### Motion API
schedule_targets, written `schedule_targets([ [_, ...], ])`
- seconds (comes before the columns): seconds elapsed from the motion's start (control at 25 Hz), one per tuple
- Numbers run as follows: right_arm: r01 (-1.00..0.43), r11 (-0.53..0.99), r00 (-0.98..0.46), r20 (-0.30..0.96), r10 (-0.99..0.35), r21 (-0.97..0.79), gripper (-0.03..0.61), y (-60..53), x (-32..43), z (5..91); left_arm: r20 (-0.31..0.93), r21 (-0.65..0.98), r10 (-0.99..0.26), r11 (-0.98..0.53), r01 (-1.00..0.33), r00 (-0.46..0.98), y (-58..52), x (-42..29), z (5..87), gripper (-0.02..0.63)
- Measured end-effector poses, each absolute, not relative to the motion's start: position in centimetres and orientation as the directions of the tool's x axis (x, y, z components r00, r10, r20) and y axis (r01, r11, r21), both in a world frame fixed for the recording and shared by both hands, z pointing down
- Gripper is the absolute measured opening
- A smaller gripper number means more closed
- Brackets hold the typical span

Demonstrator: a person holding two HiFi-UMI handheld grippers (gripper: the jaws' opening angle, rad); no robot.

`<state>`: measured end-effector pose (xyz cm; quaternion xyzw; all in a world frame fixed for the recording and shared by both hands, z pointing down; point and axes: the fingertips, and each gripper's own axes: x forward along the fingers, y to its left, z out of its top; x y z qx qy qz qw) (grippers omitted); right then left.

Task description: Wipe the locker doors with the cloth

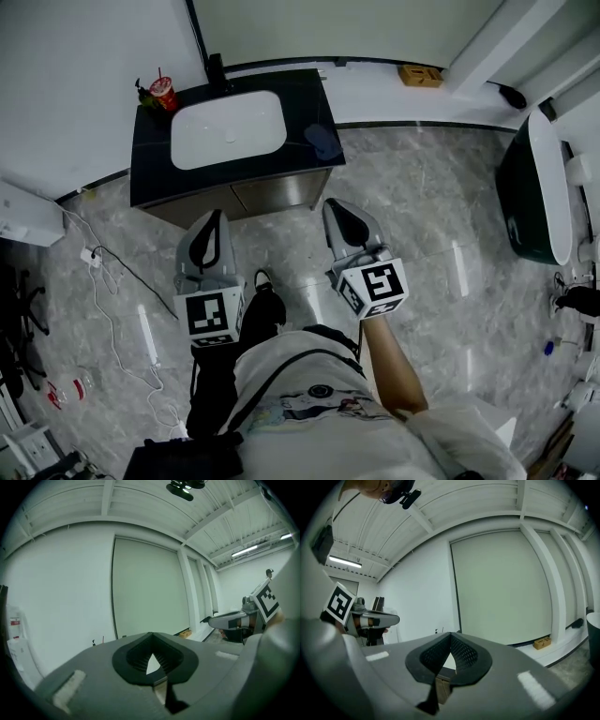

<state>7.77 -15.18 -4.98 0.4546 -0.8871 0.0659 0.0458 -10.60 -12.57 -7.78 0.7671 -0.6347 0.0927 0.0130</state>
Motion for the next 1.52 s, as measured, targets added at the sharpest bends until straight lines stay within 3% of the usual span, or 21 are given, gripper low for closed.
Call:
schedule_targets([
  [0.24, -0.815, 0.576, -0.575, 0.215, -0.789, -0.066, 0.006, -22.1, 5.3, -3.2, 0.192, -0.065, -0.958, -0.23, -0.971, 0.214, -19.8, -13.3, -7.5, 0.002],
  [0.4, -0.811, 0.579, -0.572, 0.329, -0.751, -0.088, 0.008, -26.3, 6.8, 2.5, 0.249, -0.055, -0.942, -0.245, -0.968, 0.224, -22.1, -12.3, -5.1, 0.002],
  [0.92, -0.832, 0.552, -0.422, 0.71, -0.564, -0.057, 0.16, -42.7, 12.7, 24.2, 0.341, -0.079, -0.934, -0.143, -0.987, 0.108, -26.1, -11.4, -1.7, 0.002],
  [1.16, -0.834, 0.544, -0.382, 0.804, -0.456, -0.088, 0.235, -45.1, 13.0, 30.8, 0.406, -0.078, -0.909, -0.133, -0.988, 0.09, -26.6, -10.8, 0.7, 0.002],
  [1.32, -0.841, 0.525, -0.382, 0.834, -0.399, -0.133, 0.227, -44.5, 12.8, 32.6, 0.431, -0.081, -0.899, -0.127, -0.989, 0.08, -26.4, -10.7, 1.5, 0.002],
  [1.52, -0.832, 0.522, -0.428, 0.816, -0.389, -0.187, 0.122, -44.1, 11.8, 32.9, 0.435, -0.092, -0.898, -0.121, -0.988, 0.069, -26.2, -10.6, 1.7, 0.002],
])
